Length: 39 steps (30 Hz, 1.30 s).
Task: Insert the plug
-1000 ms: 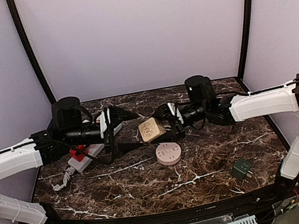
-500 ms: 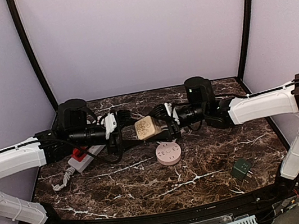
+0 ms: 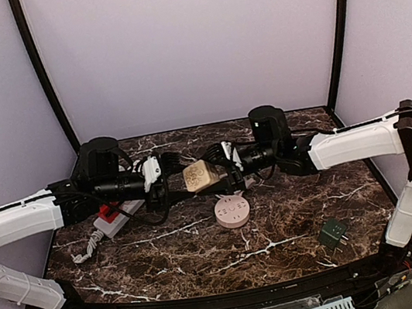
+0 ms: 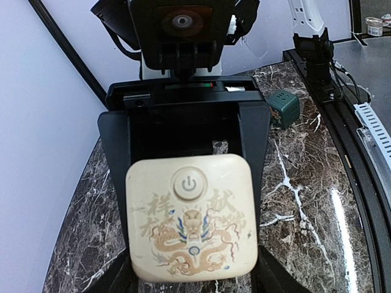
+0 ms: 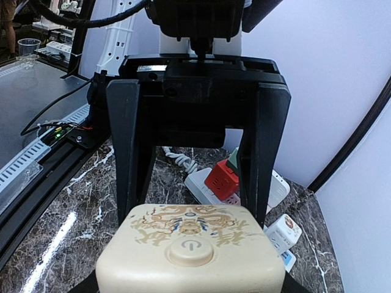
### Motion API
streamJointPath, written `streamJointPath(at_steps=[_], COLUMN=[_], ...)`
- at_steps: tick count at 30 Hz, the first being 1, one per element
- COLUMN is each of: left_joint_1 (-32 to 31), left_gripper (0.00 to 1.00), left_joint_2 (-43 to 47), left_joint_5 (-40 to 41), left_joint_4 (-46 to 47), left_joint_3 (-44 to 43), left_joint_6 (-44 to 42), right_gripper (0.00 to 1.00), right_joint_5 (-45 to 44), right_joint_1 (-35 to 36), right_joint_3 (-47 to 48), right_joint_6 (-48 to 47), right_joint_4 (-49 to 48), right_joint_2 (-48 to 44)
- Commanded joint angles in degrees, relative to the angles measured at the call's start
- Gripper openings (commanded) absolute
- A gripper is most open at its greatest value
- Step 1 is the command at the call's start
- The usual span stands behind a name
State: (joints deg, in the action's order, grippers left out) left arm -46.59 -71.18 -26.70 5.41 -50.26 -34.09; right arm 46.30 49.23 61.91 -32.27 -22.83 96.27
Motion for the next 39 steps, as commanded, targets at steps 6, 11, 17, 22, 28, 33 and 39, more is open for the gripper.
streamJointPath(at_steps=[6,11,17,22,28,33,39], left_joint_1=[-1.04,-1.03,-0.88,-0.86,-0.86,-0.87,-0.83], left_gripper=[0.01,0.01,0.01,0.01,0.01,0.01,0.84], left_joint_2=[1.3,2.07,2.43,2.2,1.86,1.7,1.6], left_joint_5=[2.01,4.11,5.72,5.87,5.79,5.35,4.74], left_joint_4=[8.08,6.25,3.54,0.0,-2.44,-2.27,3.77], left_joint_3=[2.27,3.03,3.45,3.1,2.39,2.11,3.53], left_joint_6=[0.22,-1.39,-3.39,-6.41,-7.35,-6.8,1.09], right_gripper=[0.37,0.75,0.87,0.82,0.63,0.25,0.0], right_joint_5=[-6.17,-8.03,-10.42,-10.36,-9.06,-7.19,-1.25], right_joint_1=[1.66,1.57,1.18,0.12,-0.81,-0.91,-1.14], right_joint_3=[2.18,2.12,0.53,-2.27,-1.92,0.77,-0.13], right_joint_6=[3.55,1.05,-1.32,-2.24,-3.56,-2.46,2.59], right_joint_4=[-3.23,2.14,7.78,8.89,10.38,12.02,5.26], right_joint_2=[1.76,1.51,-0.71,-3.59,-4.12,-1.29,-0.63])
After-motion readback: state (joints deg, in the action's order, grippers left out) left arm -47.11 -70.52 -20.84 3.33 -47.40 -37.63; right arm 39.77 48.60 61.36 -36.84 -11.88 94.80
